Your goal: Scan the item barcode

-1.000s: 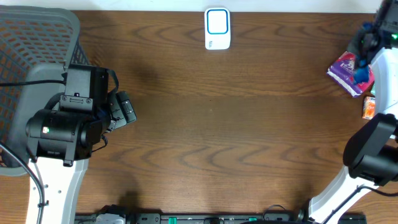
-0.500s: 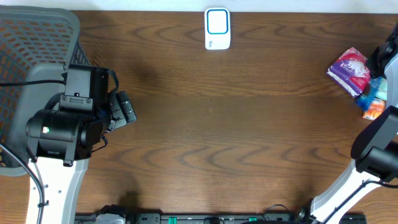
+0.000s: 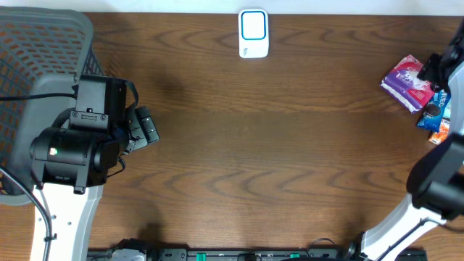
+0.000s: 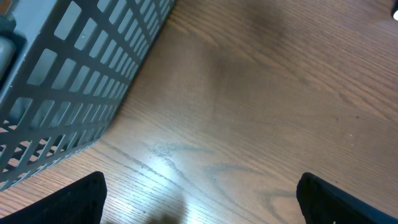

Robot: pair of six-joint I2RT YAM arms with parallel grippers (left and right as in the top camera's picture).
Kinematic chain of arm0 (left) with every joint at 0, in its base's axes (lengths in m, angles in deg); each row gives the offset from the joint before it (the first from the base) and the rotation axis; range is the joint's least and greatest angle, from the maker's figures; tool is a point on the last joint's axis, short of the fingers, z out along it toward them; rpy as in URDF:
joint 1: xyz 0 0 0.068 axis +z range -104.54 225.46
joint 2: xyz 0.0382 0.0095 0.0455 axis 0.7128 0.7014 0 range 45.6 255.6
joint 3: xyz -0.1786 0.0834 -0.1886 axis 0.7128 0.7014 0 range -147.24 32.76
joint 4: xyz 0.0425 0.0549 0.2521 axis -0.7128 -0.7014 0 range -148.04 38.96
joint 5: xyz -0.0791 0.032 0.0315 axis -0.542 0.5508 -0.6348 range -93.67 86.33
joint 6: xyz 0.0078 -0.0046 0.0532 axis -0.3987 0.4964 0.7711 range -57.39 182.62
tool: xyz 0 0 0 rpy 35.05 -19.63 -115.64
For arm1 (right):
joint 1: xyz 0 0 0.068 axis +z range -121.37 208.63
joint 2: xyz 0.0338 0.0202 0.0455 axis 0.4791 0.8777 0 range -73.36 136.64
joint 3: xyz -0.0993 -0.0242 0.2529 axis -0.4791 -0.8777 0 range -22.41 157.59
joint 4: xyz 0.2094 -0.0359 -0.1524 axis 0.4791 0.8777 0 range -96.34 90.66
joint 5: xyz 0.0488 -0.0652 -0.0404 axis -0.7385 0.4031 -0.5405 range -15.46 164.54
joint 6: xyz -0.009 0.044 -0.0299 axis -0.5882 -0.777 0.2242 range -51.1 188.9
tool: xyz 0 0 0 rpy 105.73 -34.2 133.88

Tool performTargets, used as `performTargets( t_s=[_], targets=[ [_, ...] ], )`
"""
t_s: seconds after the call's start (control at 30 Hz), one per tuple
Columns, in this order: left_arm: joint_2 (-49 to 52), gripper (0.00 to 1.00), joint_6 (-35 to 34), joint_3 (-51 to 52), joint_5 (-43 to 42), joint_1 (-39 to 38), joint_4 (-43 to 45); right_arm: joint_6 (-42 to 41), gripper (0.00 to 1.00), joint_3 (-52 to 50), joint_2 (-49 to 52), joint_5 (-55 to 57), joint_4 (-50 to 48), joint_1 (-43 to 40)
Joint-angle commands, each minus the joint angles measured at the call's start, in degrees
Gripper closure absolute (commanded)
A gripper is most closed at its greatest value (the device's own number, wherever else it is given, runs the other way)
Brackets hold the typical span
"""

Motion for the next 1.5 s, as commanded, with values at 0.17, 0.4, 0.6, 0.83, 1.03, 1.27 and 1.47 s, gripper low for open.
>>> performTargets(
  t_s=[0.17,0.4,0.6,0.83,1.03,1.27,1.47],
  targets=[
    [0.1,0.02,0.3,-0.5,0.6,0.3,-0.2,-0.5,0.01,0.7,-22.4,-30.2,10.5,2.6],
    [0.1,0.02,0.3,-0.5,0.6,0.3,-0.2,-0.4,0.01,-4.4,-35.4,-32.1,18.6,8.5],
    [0.1,0.02,0.3,-0.5,0.6,0.3,-0.2,-0.5,0.01,-19.9,-49.4,-32.6,15.9,14.4],
    [0.1,0.02,0.3,-0.5,0.6,0.3,-0.2,-0.5,0.01,-30.3,-55.9,-43.3,19.3,15.9],
    [0.1,0.02,0.3,-0.5,0.6,0.3,-0.2,-0.5,0.01,-33.1,-55.7,-44.9,24.6,15.9],
    [0.1,0.02,0.3,-0.5,0.6,0.3,-0.2,-0.3,0.01,-33.2,-55.4,-44.8,25.1,15.9],
    [0.1,0.02,0.3,-0.5,0.6,0.3,-0.2,0.9,0.01,-33.3,-55.4,-43.5,25.9,16.0]
  ],
)
